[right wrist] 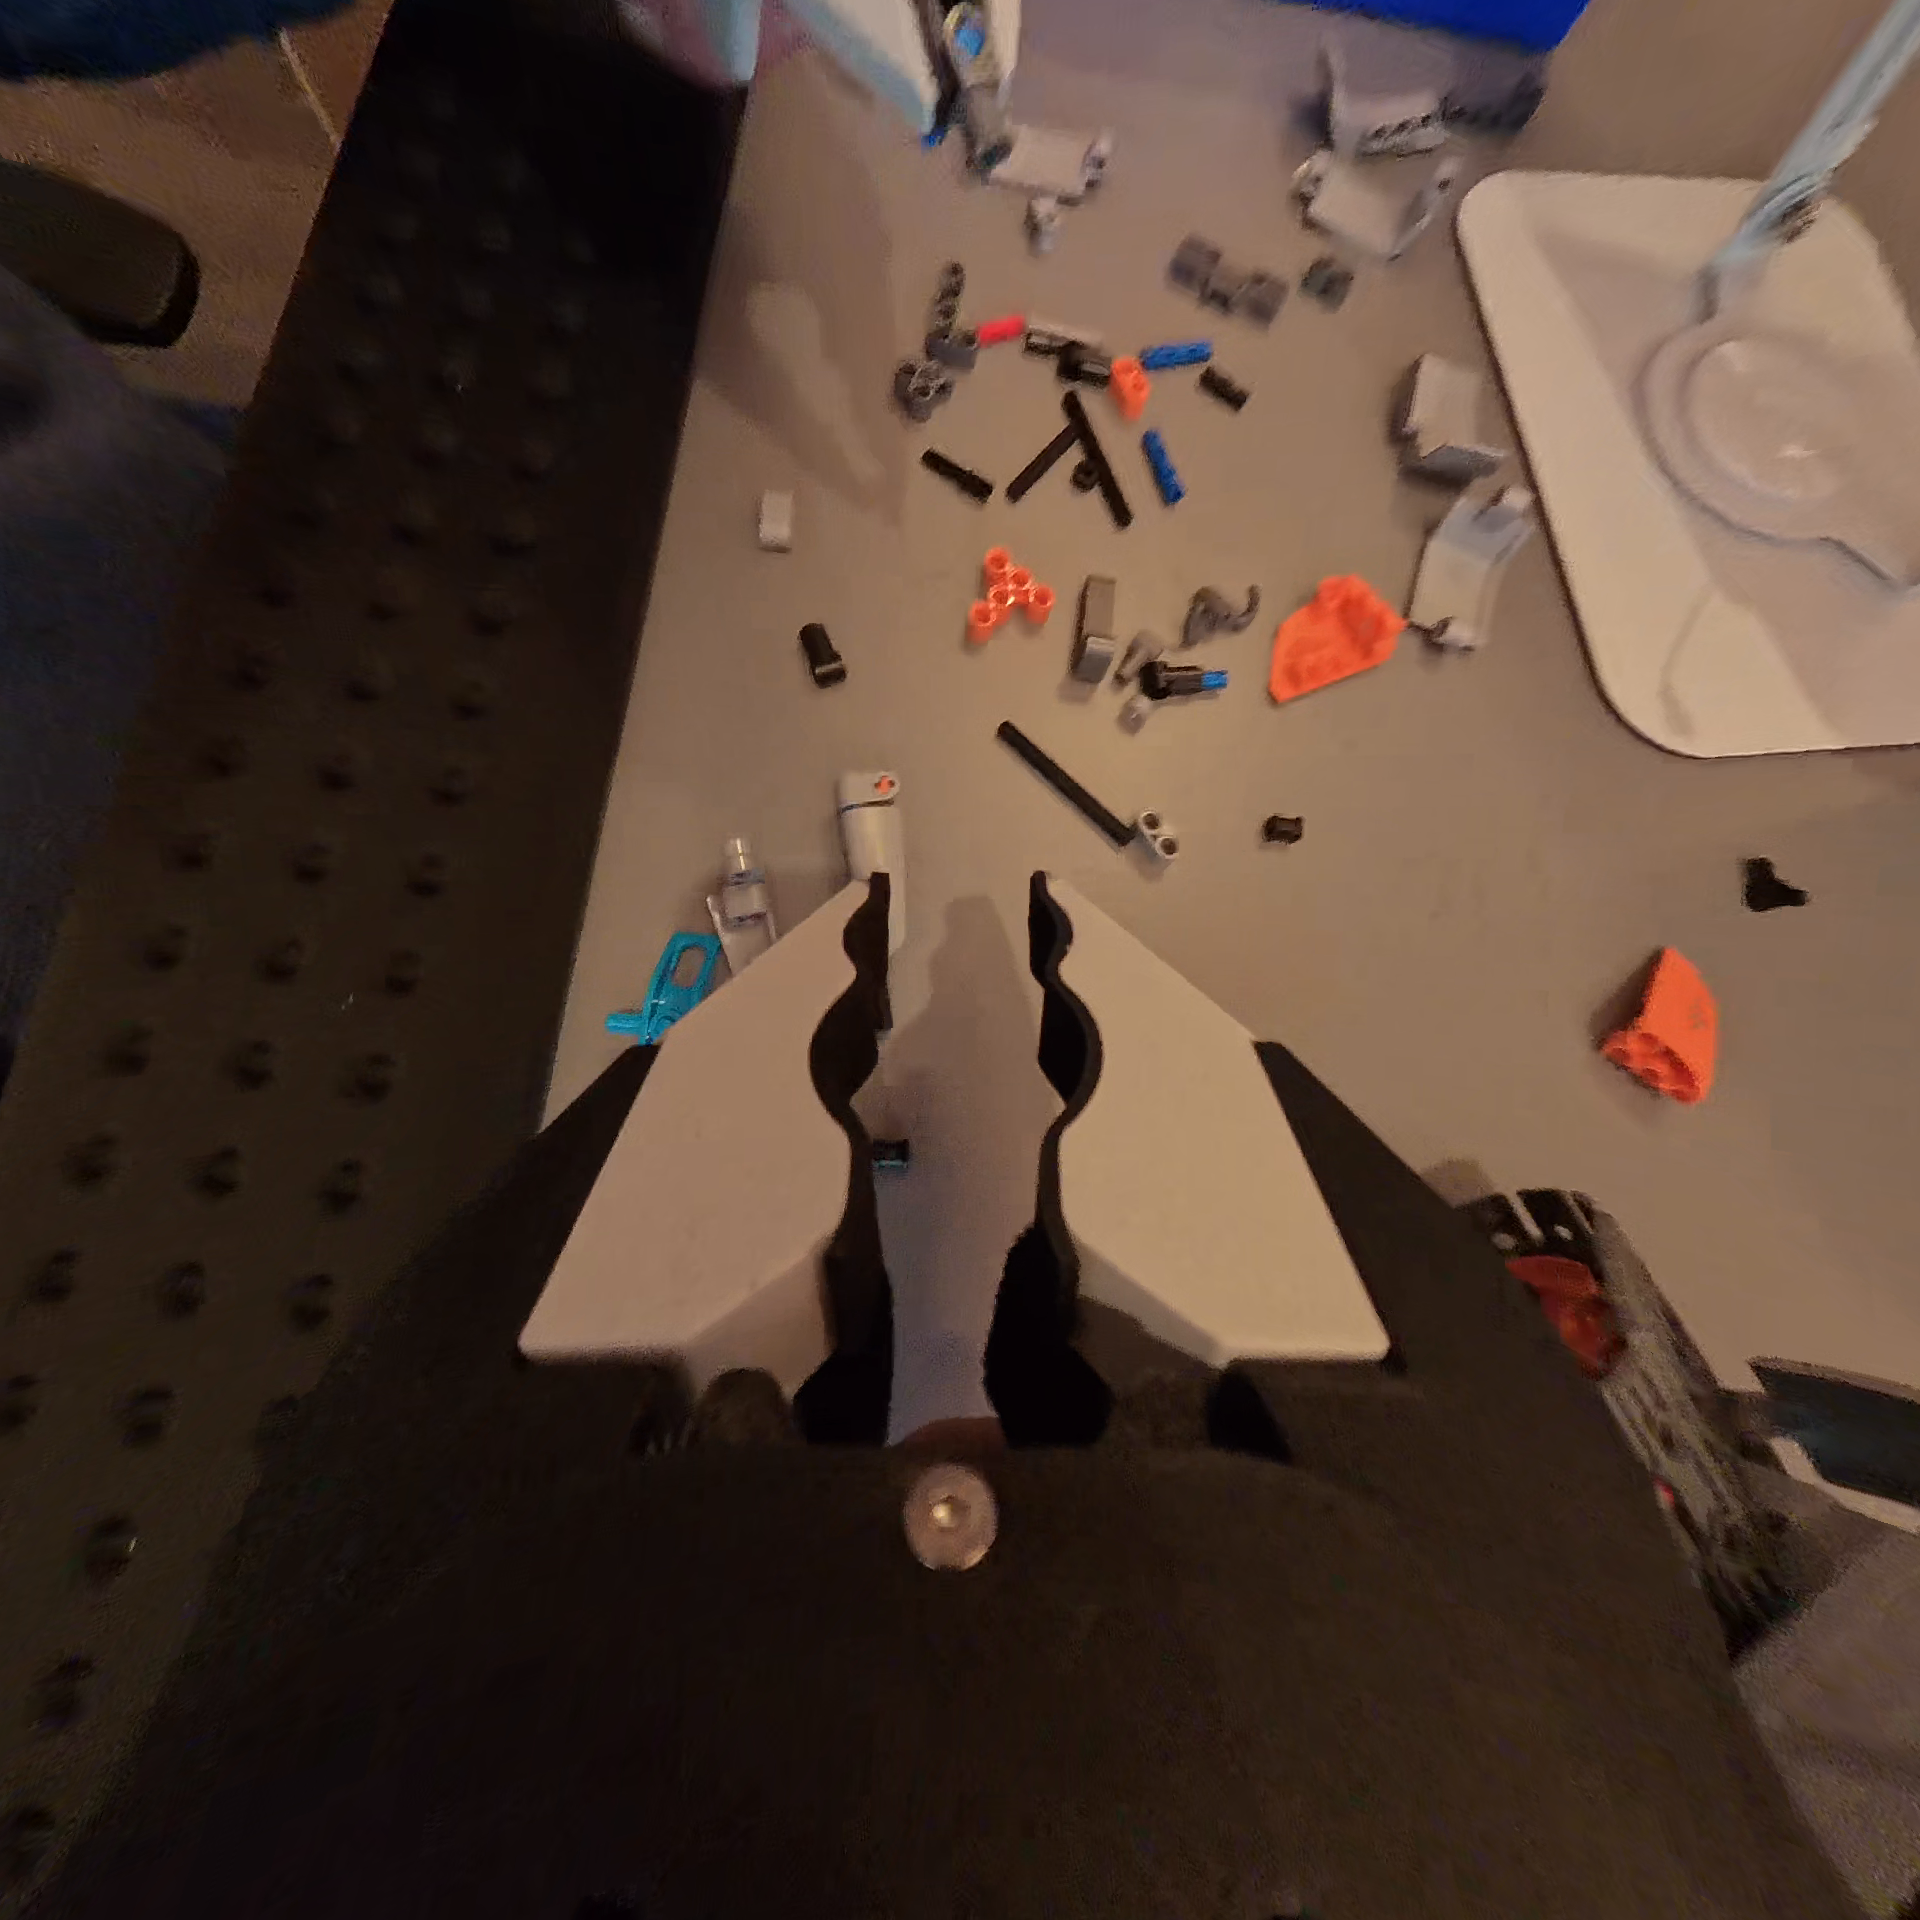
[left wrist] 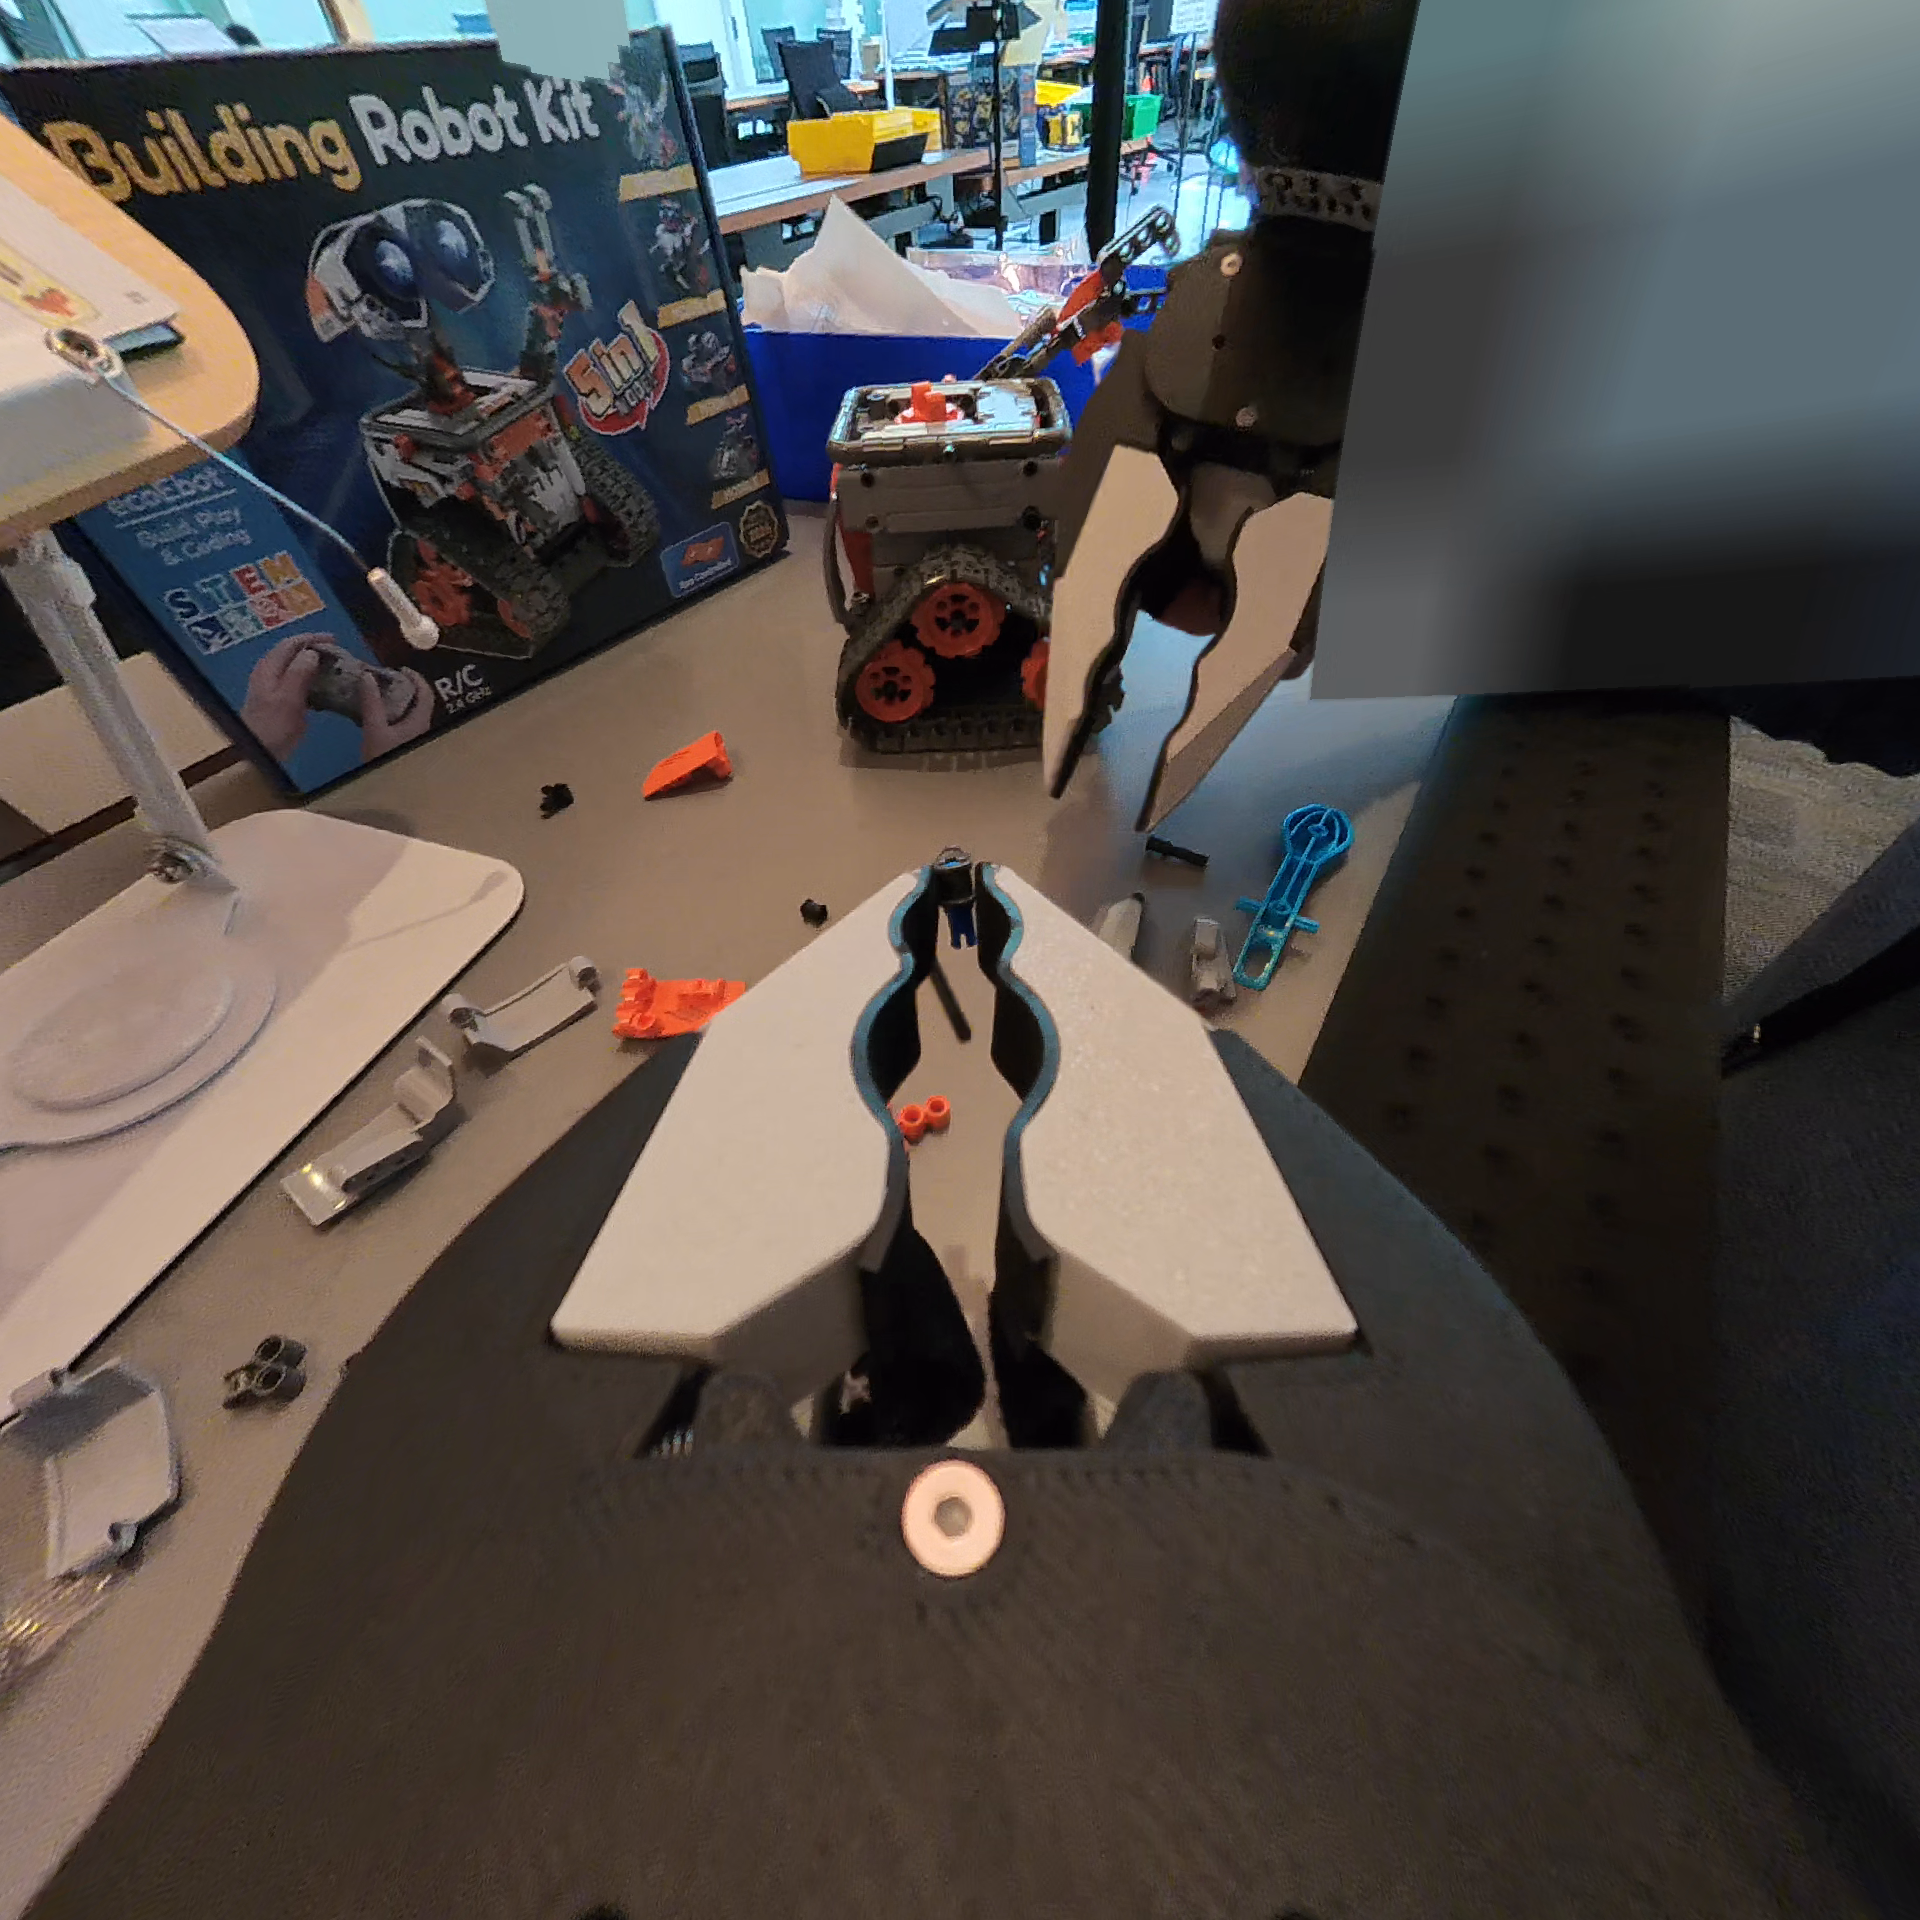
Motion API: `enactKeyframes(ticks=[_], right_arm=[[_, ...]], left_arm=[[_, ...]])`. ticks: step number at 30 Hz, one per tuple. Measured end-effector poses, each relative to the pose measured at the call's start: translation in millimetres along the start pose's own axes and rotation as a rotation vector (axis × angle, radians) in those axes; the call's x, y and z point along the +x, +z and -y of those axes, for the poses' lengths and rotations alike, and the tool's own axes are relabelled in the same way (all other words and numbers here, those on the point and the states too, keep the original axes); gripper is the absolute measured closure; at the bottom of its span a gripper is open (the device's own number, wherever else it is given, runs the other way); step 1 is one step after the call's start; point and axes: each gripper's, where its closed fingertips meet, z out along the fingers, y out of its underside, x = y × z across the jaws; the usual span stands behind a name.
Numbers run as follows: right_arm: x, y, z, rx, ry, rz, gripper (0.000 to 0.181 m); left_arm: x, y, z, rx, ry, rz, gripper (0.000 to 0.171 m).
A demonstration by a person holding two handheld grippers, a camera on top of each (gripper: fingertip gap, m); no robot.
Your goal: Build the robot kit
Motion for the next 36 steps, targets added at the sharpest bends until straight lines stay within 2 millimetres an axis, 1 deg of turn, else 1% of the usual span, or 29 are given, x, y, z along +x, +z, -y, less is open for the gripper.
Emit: enactKeyframes(ticks=[4, 6, 8, 9, 10, 13, 14, 16, 19, 23, 27, 30, 32, 36], right_arm=[[-13.5, 22.6, -9.1, -0.07, -0.015, 0.056, 0.156], [-16.9, 33.6, -17.2, -0.121, -0.028, 0.069, 0.153], [-20.0, 41.3, -23.4, -0.156, -0.036, 0.084, 0.156], [-20.9, 43.9, -23.3, -0.154, -0.038, 0.088, 0.16], [-21.6, 45.8, -21.4, -0.142, -0.036, 0.091, 0.17], [-15.3, 47.8, -18.1, -0.109, -0.006, 0.077, 0.171], [-14.0, 46.6, -14.5, -0.077, 0.013, 0.084, 0.171], [-7.5, 39.5, -0.4, 0.024, 0.063, 0.078, 0.171], [3.7, 21.8, 25.0, 0.204, 0.134, 0.074, 0.171], [11.7, 2.0, 45.9, 0.348, 0.132, 0.044, 0.171], [17.6, -12.8, 58.9, 0.41, 0.018, -0.075, 0.171], [21.0, -20.5, 65.0, 0.409, -0.1, -0.2, 0.171], [23.8, -23.3, 67.3, 0.39, -0.176, -0.288, 0.171], [22.1, -27.3, 73.7, 0.379, -0.292, -0.382, 0.171]], left_arm=[[0.2, 1.0, -11.0, -0.013, -0.029, -0.01, 0.168], [2.2, 4.2, -17.2, -0.027, -0.036, -0.02, 0.168], [5.5, 7.3, -21.2, -0.04, -0.039, -0.035, 0.167], [6.9, 8.9, -22.8, -0.048, -0.039, -0.042, 0.167], [7.9, 10.4, -24.1, -0.056, -0.038, -0.046, 0.167], [8.4, 14.3, -24.4, -0.06, -0.054, -0.056, 0.167], [8.5, 15.6, -24.3, -0.059, -0.064, -0.059, 0.167], [6.9, 17.7, -21.3, -0.045, -0.086, -0.056, 0.167], [10.3, 21.4, -10.3, 0.008, -0.155, -0.095, 0.167], [16.2, 27.4, 6.8, 0.077, -0.222, -0.133, 0.167], [15.3, 31.2, 19.6, 0.137, -0.26, -0.127, 0.167], [13.2, 31.4, 25.6, 0.174, -0.276, -0.113, 0.167], [14.4, 31.0, 29.1, 0.198, -0.293, -0.129, 0.167], [14.0, 32.2, 29.9, 0.211, -0.309, -0.133, 0.167]])
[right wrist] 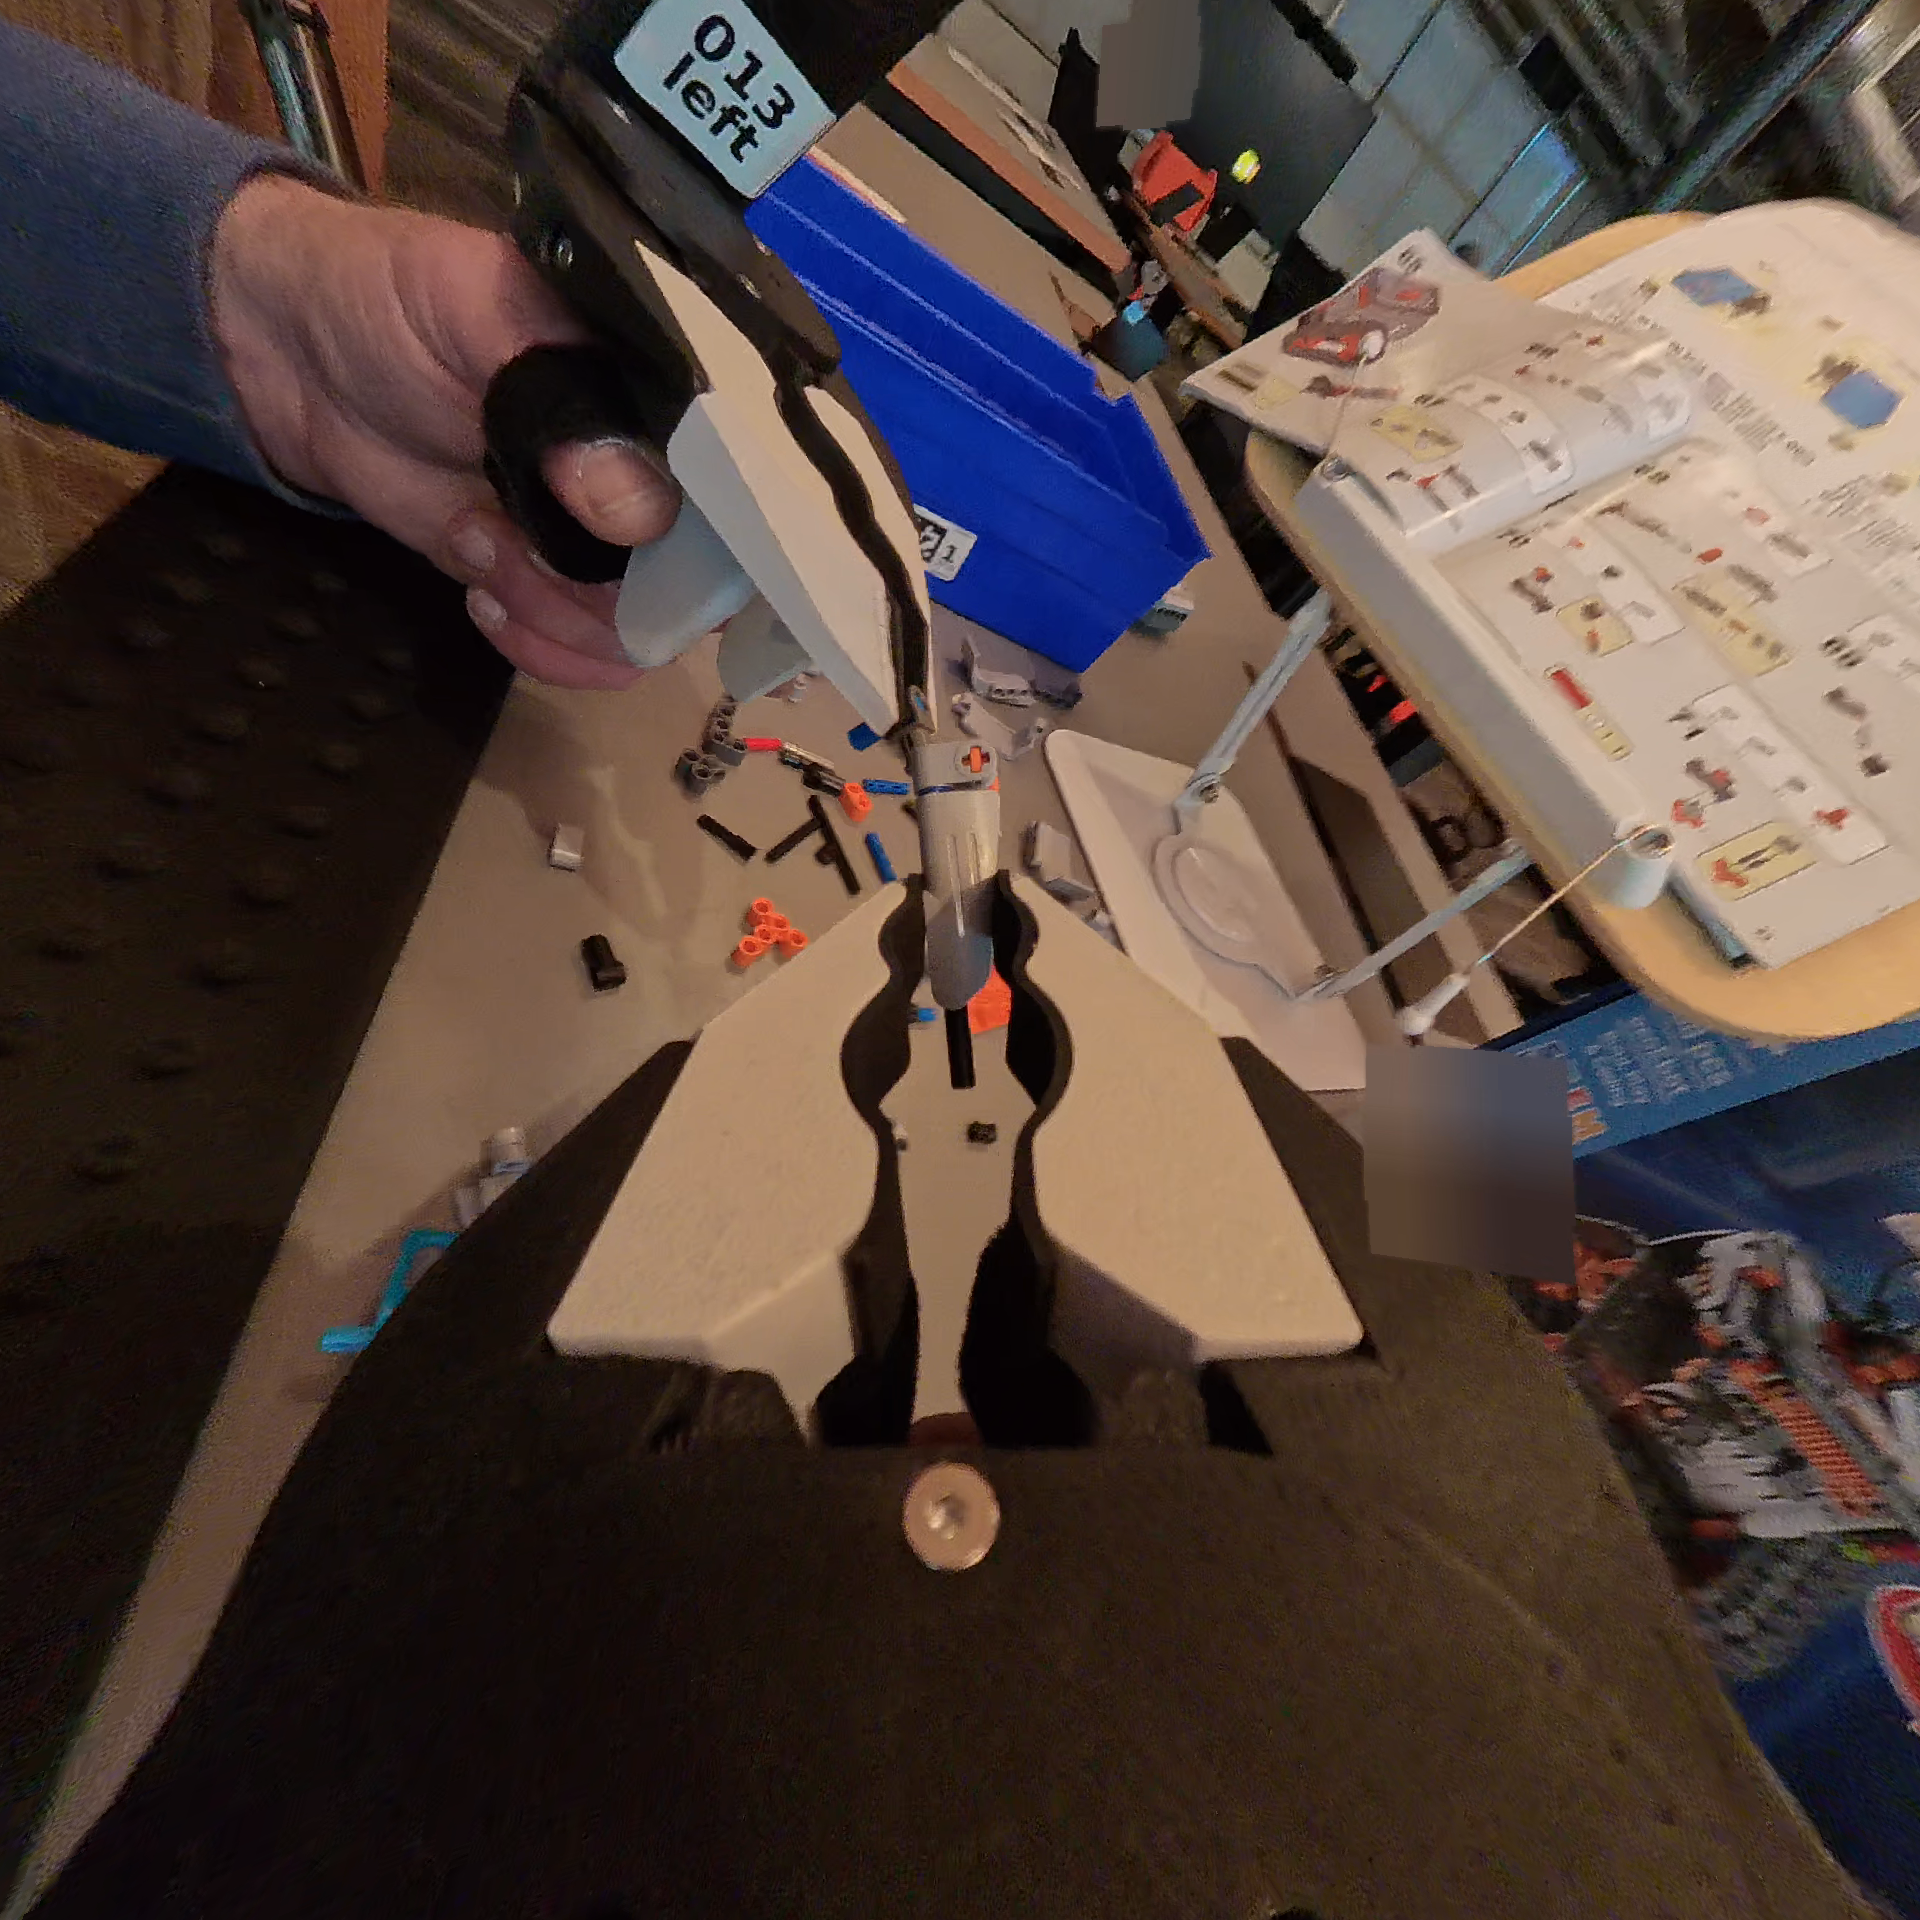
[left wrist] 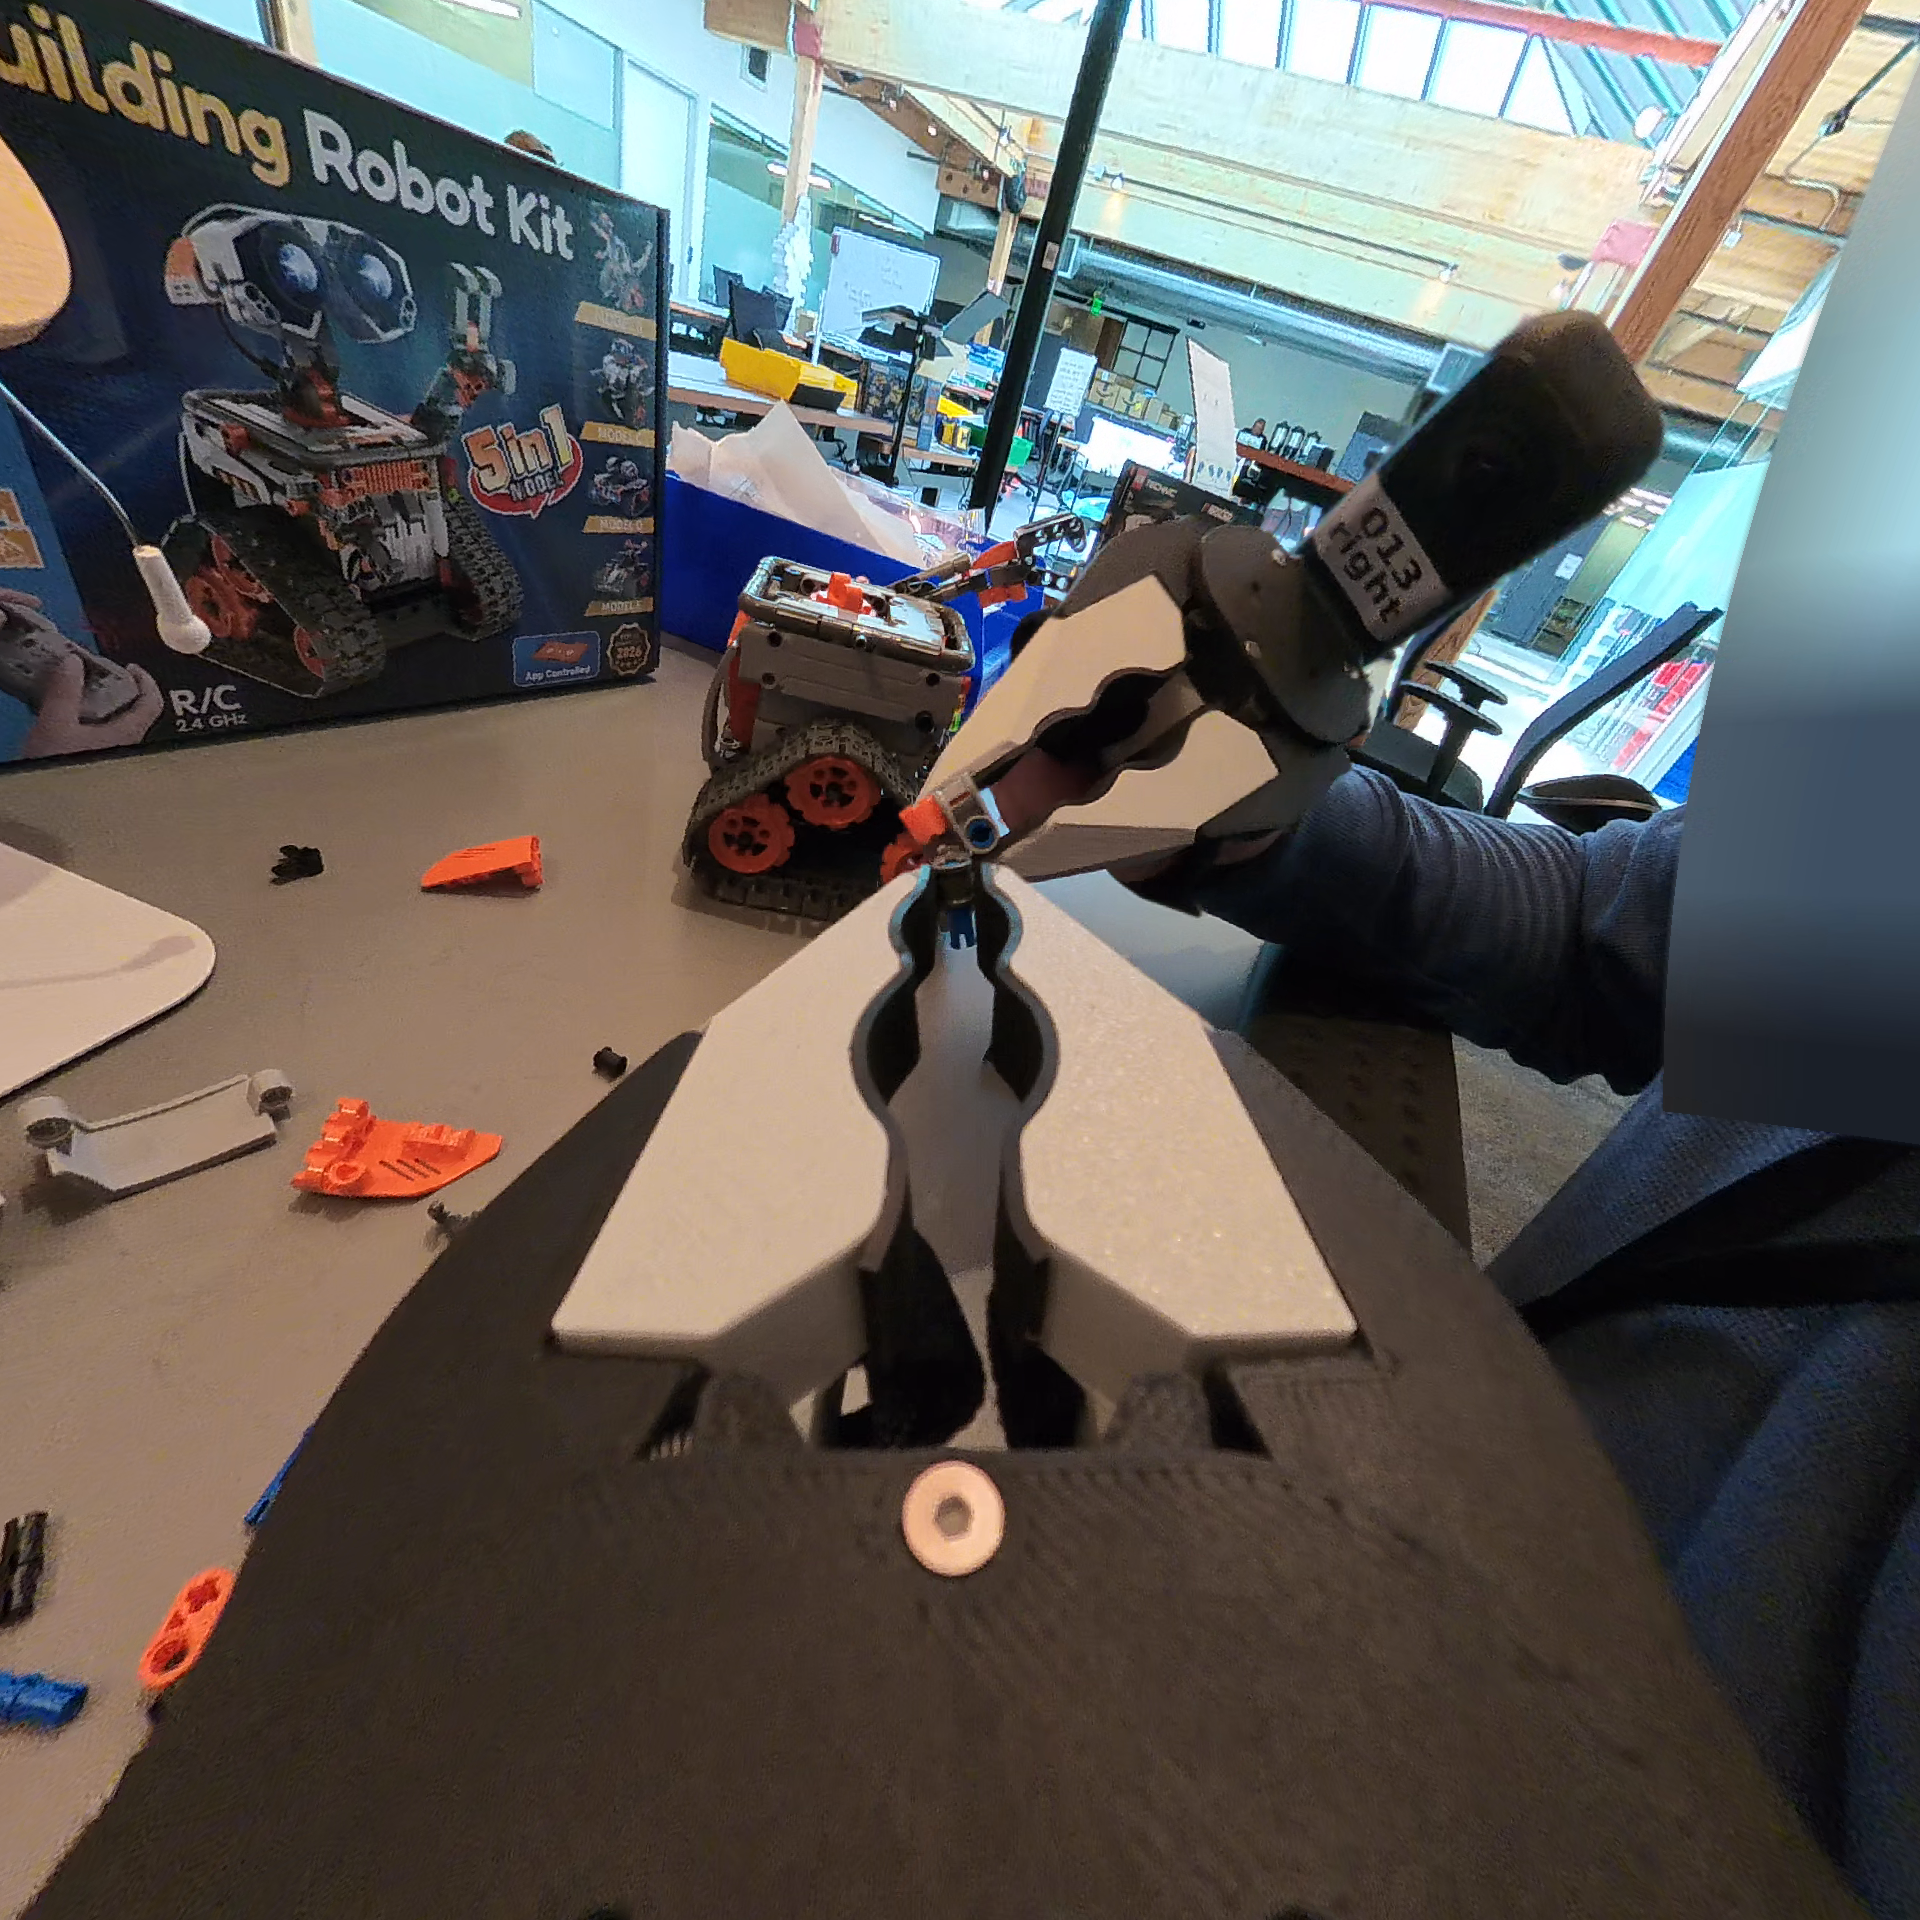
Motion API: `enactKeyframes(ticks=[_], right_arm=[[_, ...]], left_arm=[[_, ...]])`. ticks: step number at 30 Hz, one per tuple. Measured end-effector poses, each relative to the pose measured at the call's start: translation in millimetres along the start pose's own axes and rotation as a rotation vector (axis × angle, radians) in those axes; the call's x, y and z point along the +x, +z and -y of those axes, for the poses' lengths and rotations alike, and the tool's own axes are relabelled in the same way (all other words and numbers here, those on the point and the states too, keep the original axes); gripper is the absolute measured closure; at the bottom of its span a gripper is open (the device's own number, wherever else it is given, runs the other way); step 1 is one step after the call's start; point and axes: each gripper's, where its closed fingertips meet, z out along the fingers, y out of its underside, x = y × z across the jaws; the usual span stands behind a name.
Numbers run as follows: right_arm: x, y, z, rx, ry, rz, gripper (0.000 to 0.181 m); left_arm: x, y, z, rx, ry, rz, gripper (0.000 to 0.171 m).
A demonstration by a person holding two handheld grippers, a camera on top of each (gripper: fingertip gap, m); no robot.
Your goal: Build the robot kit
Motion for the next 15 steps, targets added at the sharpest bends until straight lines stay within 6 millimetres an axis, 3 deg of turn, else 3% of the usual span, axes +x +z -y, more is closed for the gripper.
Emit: enactKeyframes(ticks=[15], right_arm=[[1.0, -0.4, 5.7, -0.049, -0.314, -0.148, 0.172]], left_arm=[[0.2, -1.7, 0.6, 0.003, -0.01, -0.015, 0.167]])
